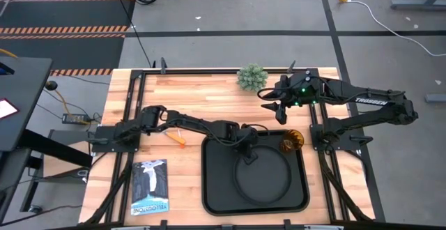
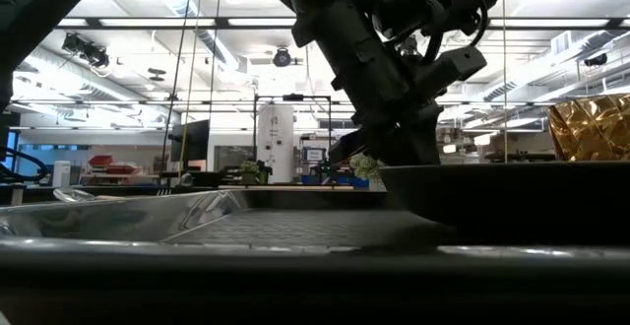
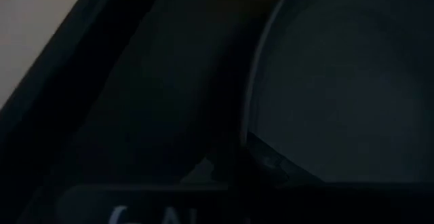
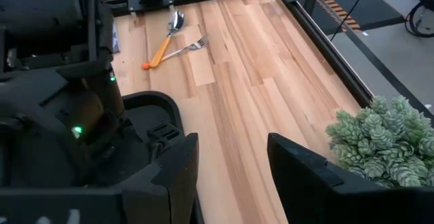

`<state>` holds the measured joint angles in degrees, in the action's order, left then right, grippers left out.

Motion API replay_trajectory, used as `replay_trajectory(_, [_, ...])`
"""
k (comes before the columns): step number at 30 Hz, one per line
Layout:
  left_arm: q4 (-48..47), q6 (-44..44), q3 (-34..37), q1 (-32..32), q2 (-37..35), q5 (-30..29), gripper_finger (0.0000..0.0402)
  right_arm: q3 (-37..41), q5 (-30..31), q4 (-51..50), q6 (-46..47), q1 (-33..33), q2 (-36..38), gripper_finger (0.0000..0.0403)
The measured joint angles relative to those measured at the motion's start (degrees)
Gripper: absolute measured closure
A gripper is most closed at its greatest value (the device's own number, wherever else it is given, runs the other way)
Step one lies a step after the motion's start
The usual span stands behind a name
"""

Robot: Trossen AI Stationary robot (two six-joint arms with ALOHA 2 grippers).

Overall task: Pick and place plate/cup/fork/spoon on tray
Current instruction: Put the black plate on the black serving tray to the bottom of the brown cup, then put the orange fork on the black tray to the left of the black plate

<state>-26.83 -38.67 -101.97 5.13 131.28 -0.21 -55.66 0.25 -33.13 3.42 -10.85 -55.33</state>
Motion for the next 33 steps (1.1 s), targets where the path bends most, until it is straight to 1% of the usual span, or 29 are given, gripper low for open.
replay_trajectory(6, [1.0, -1.23, -0.02, -0.02, 0.0, -0.26, 0.0371, 0.0, -0.02, -0.09, -0.2, 0.0, 0.0, 0.022])
replay_trajectory(12, [1.76, -0.72, -0.02, -0.02, 0.0, -1.63, 0.0323, 0.0, -0.09, 0.05, -0.55, -0.02, 0.0, 0.022])
replay_trajectory(16, [1.48, 3.32, -0.01, -0.02, -0.26, -1.67, 0.0288, 0.0, -0.11, 0.05, -0.59, -0.02, 0.0, 0.022])
replay_trajectory(19, [0.23, 7.49, 0.0, 0.44, -1.24, -2.11, 0.0271, 0.0, -0.11, 0.02, -0.59, -0.02, 0.0, 0.022])
replay_trajectory(22, [-1.84, 11.26, 0.0, 1.54, -2.76, -6.65, 0.0264, 0.04, -0.12, -0.01, -0.57, -0.03, 0.02, 0.022])
replay_trajectory(27, [-5.79, 15.75, 0.02, 4.74, -5.06, -18.06, 0.0265, 0.04, -0.14, -0.02, -0.43, 0.02, 0.02, 0.022])
replay_trajectory(29, [-7.5, 17.34, 0.02, 6.03, -5.42, -21.0, 0.0268, 0.04, -0.14, 0.02, -0.44, 0.02, 0.02, 0.022])
replay_trajectory(33, [-11.98, 18.97, 0.06, 8.04, -5.42, -24.87, 0.0277, 0.04, -0.15, 0.07, -0.19, 0.02, 0.02, 0.022])
